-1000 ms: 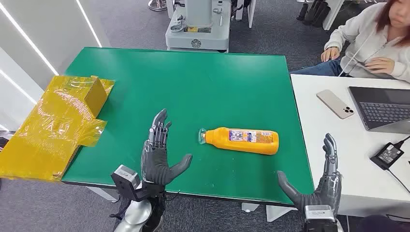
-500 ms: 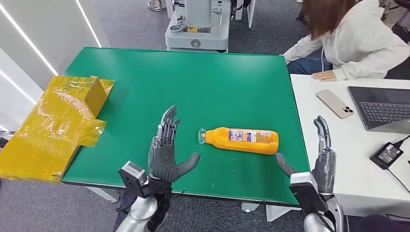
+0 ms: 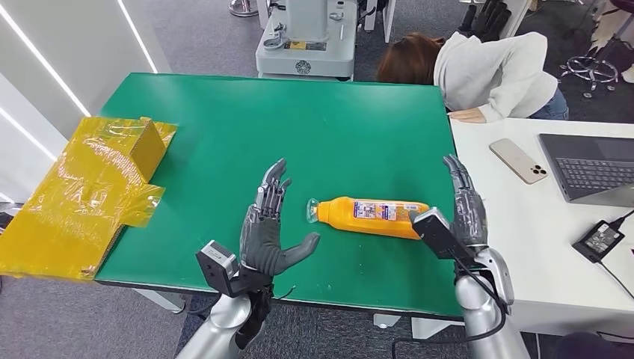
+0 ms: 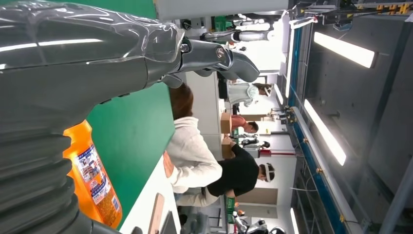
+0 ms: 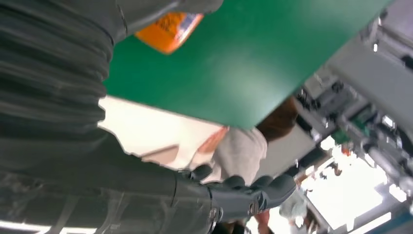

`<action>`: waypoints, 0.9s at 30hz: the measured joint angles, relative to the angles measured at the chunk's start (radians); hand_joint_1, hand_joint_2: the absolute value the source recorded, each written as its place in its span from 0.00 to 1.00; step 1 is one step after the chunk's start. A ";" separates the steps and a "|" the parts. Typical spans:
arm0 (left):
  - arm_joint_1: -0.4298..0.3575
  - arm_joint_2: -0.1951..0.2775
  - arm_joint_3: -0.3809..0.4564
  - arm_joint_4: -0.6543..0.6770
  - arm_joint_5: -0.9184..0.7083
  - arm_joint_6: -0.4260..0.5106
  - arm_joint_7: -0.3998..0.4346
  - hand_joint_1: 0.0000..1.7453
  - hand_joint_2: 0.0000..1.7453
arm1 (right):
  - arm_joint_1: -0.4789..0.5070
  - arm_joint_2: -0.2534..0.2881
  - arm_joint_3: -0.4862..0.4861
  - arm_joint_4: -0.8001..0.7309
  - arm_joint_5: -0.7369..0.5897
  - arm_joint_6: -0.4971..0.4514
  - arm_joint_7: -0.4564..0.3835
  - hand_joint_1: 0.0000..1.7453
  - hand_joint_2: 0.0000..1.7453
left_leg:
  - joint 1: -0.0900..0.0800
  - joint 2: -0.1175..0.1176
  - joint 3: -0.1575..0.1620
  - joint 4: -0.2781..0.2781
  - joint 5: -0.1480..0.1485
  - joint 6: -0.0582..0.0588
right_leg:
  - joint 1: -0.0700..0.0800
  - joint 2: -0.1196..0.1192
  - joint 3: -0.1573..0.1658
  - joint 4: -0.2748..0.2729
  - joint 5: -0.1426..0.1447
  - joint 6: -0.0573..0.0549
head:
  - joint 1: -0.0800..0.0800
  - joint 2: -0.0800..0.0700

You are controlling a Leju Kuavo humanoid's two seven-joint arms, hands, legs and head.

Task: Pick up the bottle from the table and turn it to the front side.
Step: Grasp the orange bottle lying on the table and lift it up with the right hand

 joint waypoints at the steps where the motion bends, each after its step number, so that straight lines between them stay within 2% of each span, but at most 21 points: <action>1: -0.004 0.001 0.000 0.008 0.002 0.000 -0.002 0.00 1.00 | -0.017 -0.004 0.010 0.032 0.006 0.004 0.003 0.00 1.00 | 0.000 0.000 0.000 0.000 0.000 0.000 | 0.000 0.000 0.000 0.000 0.000 0.000 | 0.000 0.000; 8: -0.018 0.010 0.000 0.046 0.004 0.001 -0.014 0.00 1.00 | -0.096 -0.028 0.071 0.204 0.026 0.028 0.009 0.00 1.00 | 0.000 -0.001 0.000 0.000 0.000 0.000 | 0.000 -0.001 0.000 0.000 0.000 0.000 | 0.000 0.000; 22: -0.021 0.024 0.000 0.072 0.000 0.018 -0.026 0.00 1.00 | -0.161 -0.062 0.152 0.345 0.054 0.070 0.029 0.00 1.00 | 0.000 -0.001 -0.001 0.000 0.000 0.000 | 0.000 -0.001 0.000 0.000 0.000 0.000 | 0.000 0.000; 25: -0.021 0.025 0.000 0.072 -0.004 0.025 -0.027 0.00 1.00 | -0.168 -0.063 0.163 0.363 0.055 0.060 0.016 0.00 1.00 | 0.000 0.000 -0.001 0.000 0.000 0.000 | 0.000 -0.001 0.000 0.000 0.000 0.000 | 0.000 0.000; 27: -0.020 0.027 0.000 0.072 -0.012 0.037 -0.027 0.00 1.00 | -0.171 -0.063 0.167 0.371 0.044 0.033 -0.022 0.00 1.00 | 0.000 -0.001 -0.001 0.000 0.000 0.000 | 0.000 -0.001 0.000 0.000 0.000 0.000 | 0.000 0.000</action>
